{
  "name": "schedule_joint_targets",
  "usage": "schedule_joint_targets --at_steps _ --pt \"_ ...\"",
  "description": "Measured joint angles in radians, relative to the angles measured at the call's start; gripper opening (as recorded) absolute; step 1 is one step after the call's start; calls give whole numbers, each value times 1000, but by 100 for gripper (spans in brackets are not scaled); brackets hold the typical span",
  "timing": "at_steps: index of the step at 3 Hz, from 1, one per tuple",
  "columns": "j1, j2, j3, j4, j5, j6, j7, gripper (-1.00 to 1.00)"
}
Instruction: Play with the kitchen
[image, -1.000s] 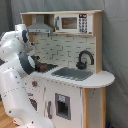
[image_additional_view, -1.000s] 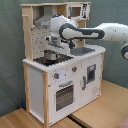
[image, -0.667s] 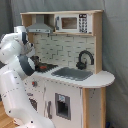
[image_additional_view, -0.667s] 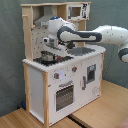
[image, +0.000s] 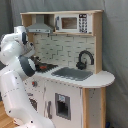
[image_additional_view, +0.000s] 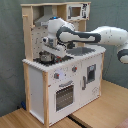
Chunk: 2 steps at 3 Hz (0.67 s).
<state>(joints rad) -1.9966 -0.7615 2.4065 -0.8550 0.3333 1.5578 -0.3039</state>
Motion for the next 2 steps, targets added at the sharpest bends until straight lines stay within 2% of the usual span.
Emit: schedule_joint_targets --at_steps 1,2 --pt "0 -2 6 47 0 -1 0 100" --pt "0 2 -13 127 -5 -57 35 100"
